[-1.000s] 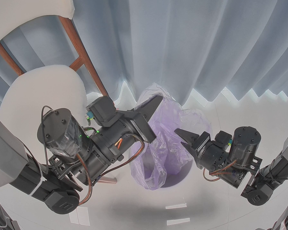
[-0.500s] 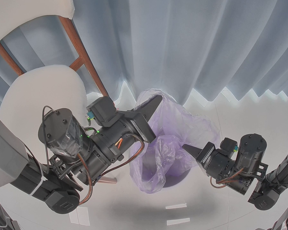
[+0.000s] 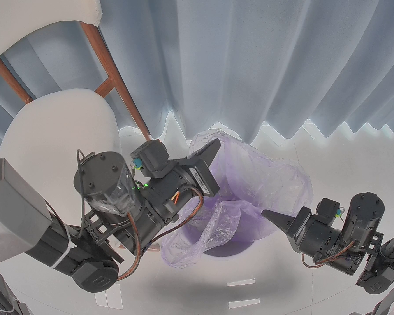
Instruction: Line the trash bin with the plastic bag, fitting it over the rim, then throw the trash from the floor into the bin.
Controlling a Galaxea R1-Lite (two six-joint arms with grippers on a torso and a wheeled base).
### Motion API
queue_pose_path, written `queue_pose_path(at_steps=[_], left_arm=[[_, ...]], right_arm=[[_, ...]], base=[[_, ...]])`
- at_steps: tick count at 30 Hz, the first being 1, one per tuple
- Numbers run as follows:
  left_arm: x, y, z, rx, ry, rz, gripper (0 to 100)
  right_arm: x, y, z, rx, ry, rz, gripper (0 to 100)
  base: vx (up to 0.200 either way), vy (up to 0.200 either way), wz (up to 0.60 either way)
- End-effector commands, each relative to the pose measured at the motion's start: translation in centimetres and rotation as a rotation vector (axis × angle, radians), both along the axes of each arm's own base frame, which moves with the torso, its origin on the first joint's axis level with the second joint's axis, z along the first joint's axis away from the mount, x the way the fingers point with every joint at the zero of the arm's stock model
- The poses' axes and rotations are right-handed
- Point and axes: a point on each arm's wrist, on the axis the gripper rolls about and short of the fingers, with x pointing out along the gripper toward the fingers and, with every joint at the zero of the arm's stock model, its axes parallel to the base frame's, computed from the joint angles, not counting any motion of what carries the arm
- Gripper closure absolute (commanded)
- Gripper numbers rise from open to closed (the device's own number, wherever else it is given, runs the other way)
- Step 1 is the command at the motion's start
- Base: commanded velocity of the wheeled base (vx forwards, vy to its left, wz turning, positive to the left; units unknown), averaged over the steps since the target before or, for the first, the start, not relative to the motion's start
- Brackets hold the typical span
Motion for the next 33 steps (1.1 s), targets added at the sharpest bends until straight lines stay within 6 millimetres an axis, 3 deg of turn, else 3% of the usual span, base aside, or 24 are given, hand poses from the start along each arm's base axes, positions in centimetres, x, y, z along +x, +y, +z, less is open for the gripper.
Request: queue_pose_path(at_steps=[1,7,12,20,25,33], left_arm=[[0.4,-0.6,-0.3,0.004,0.016,0.030,100],[0.3,-0.4,-0.3,0.017,0.032,0.034,100],[0.2,0.1,0.0,0.053,0.074,0.074,100],[0.0,0.6,-0.2,0.098,0.122,0.102,100],[-0.6,0.7,-1.3,0.138,0.154,0.103,100],[-1.3,0.4,-2.6,0.200,0.211,0.074,100]], right_arm=[[-0.1,-0.1,-1.0,-0.041,0.023,0.022,100],[0.1,0.0,-1.4,-0.099,-0.007,0.050,100],[-0.2,-0.2,-0.3,-0.106,-0.073,0.143,100],[-0.2,-0.4,-0.1,-0.105,-0.078,0.183,100],[0.9,-0.4,0.1,-0.141,-0.106,0.218,100],[4.3,0.1,1.6,-0.246,-0.079,0.195,100]], base=[[0.000,0.000,0.00],[0.000,0.000,0.00],[0.000,0.000,0.00],[0.000,0.000,0.00],[0.000,0.000,0.00],[0.000,0.000,0.00]])
